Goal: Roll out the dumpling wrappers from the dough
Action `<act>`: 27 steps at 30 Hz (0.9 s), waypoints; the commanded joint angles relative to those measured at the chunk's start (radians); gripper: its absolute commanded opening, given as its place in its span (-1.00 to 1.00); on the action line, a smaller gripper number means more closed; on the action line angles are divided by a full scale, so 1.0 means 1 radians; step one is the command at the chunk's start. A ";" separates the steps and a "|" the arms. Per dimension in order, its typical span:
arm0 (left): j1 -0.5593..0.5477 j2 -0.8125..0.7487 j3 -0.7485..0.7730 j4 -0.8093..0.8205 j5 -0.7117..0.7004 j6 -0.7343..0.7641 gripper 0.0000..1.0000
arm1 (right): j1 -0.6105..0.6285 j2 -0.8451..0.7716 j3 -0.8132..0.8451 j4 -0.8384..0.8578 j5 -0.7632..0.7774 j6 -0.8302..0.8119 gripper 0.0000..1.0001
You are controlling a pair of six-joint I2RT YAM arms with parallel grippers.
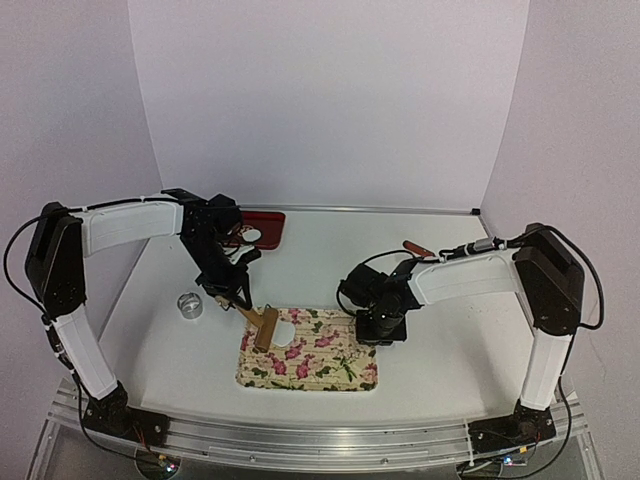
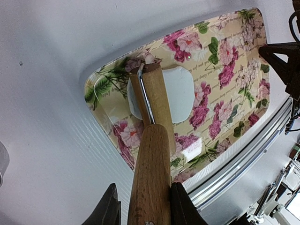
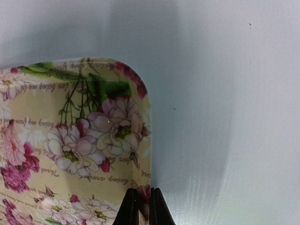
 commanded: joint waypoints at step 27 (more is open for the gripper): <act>-0.039 0.187 -0.141 0.032 -0.067 -0.032 -1.00 | -0.006 0.031 -0.009 -0.029 -0.007 -0.003 -1.00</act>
